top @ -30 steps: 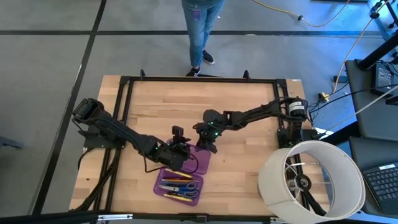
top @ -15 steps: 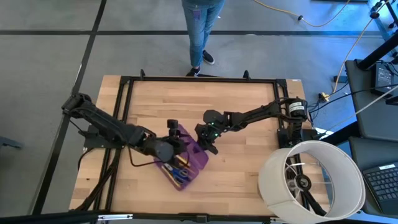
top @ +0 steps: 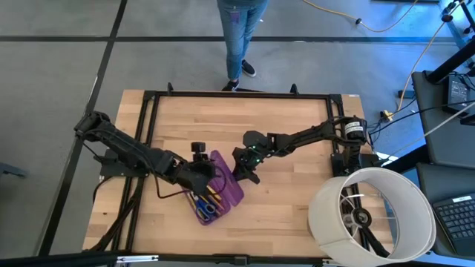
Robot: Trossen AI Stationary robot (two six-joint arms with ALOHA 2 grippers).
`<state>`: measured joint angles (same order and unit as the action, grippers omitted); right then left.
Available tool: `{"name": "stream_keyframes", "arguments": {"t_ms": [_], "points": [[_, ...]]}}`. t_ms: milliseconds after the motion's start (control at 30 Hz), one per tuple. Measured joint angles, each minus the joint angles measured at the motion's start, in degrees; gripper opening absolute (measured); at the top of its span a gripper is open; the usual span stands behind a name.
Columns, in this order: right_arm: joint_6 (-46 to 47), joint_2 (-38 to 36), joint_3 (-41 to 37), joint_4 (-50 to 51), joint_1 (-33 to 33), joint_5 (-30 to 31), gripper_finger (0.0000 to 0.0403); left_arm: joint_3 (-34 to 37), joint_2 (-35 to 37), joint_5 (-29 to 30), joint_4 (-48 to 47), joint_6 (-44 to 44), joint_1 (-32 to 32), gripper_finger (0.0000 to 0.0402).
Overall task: Pick & place school supplies into a supply box
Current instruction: Close the violet supply box
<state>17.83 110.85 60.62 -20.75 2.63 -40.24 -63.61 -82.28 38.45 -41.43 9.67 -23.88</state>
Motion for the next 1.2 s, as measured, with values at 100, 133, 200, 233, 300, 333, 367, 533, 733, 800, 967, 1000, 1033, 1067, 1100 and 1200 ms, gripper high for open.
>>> {"name": "stream_keyframes", "arguments": {"t_ms": [100,133,200,233,300,333,367,533,733,800,967,1000,1033,1067,1100,1200], "points": [[1.5,0.0,0.5,-2.5,-0.4,-0.5,0.0087,0.0,0.3,0.6,-5.9,6.7,0.0,0.0129],[1.5,0.0,1.1,-2.6,-0.7,-0.7,0.0087,0.0,0.5,1.1,-7.9,8.5,0.0,0.0128],[1.5,0.0,3.0,-2.4,-1.6,-1.3,0.0087,0.0,1.2,3.3,-10.8,12.0,-0.8,0.0128],[1.5,0.0,4.2,-1.9,-2.1,-1.3,0.0087,0.0,2.0,4.6,-12.1,13.7,-1.2,0.0128],[0.5,0.0,6.6,0.9,-3.2,-0.7,0.0087,0.0,3.9,6.3,-14.2,16.5,-2.2,0.0129],[-0.5,0.1,7.7,3.2,-3.9,0.9,0.0087,0.0,4.9,6.8,-14.8,17.8,-2.7,0.0129],[-1.7,0.4,8.8,5.5,-4.5,2.9,0.0087,0.0,6.0,7.1,-15.2,19.2,-3.2,0.0130],[-3.5,3.9,12.1,9.8,-6.7,7.3,0.0087,0.0,10.2,7.5,-15.5,23.6,-5.5,0.0127],[-3.6,7.5,14.9,9.9,-8.3,7.9,0.0087,0.0,11.0,8.3,-15.6,26.8,-7.8,0.0125],[-4.0,8.6,16.3,9.9,-8.9,7.8,0.0087,0.0,10.7,7.5,-15.6,27.8,-8.4,0.0125],[-5.5,10.1,17.8,10.1,-9.8,7.8,0.0087,0.0,9.1,6.6,-15.6,30.1,-10.3,0.0125],[-5.9,10.1,17.8,9.9,-9.9,8.0,0.0087,0.0,8.8,6.6,-15.6,30.6,-10.7,0.0125],[-6.3,10.1,17.8,9.9,-10.1,9.3,0.0087,0.0,8.6,6.6,-15.5,31.2,-10.9,0.0125],[-6.5,10.1,17.8,9.8,-10.4,11.2,0.0087,0.0,8.3,6.6,-15.6,32.0,-11.3,0.0125],[-6.9,10.1,17.8,9.8,-10.6,13.4,0.0087,0.0,7.9,6.6,-15.5,32.5,-11.5,0.0125],[-9.1,10.1,17.8,9.4,-11.4,18.0,0.0087,0.0,6.6,6.6,-15.6,33.8,-12.0,0.0125]]}}
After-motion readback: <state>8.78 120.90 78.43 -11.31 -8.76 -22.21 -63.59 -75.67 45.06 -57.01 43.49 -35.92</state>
